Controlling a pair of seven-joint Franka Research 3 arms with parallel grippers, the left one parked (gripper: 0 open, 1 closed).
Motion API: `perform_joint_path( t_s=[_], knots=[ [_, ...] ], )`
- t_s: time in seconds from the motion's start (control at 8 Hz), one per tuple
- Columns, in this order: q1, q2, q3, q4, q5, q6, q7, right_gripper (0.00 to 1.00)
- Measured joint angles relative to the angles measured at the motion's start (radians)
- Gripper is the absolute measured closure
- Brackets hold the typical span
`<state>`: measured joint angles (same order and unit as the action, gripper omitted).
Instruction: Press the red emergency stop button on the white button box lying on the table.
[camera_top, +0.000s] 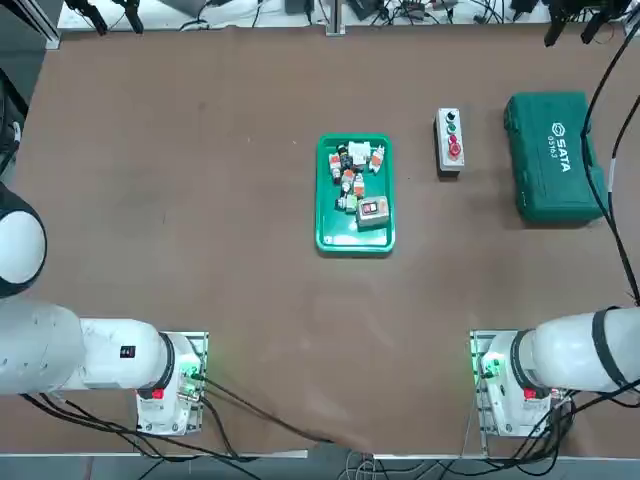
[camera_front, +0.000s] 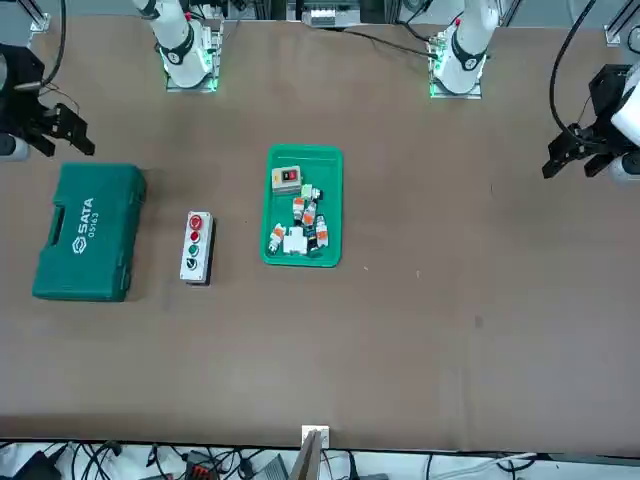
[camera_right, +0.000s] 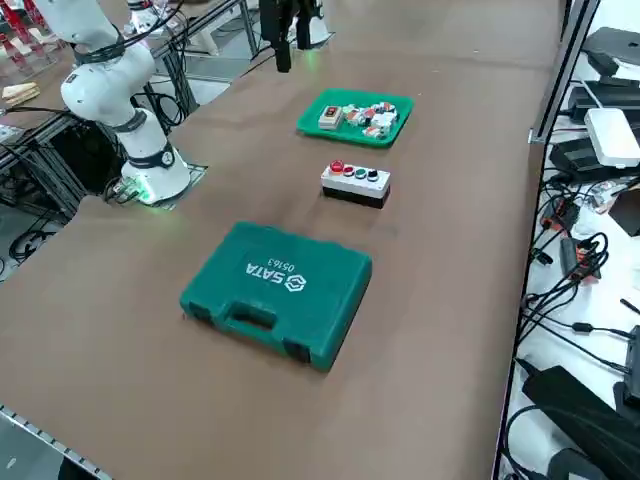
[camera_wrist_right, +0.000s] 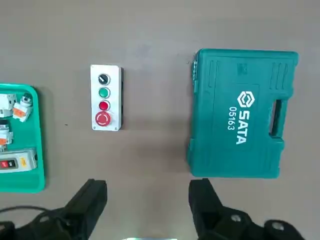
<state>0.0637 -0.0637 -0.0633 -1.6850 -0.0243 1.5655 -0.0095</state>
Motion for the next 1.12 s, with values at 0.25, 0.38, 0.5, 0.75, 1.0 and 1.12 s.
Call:
perform_joint_path(
  t_s=[0.25,0.38,0.5,0.75,1.0,1.12],
  knots=[
    [0.000,0.005,0.000,0.000,0.000,0.000,0.000,0.00],
    [0.000,0.006,0.000,0.000,0.000,0.000,0.000,0.00],
    [0.000,0.006,-0.001,0.000,0.000,0.000,0.000,0.00],
    [0.000,0.009,0.000,0.000,0.000,-0.001,0.000,0.02],
    [0.000,0.023,0.000,0.001,0.001,-0.023,0.000,0.18],
    [0.000,0.031,-0.001,0.002,0.001,-0.056,0.000,0.38]
  ],
)
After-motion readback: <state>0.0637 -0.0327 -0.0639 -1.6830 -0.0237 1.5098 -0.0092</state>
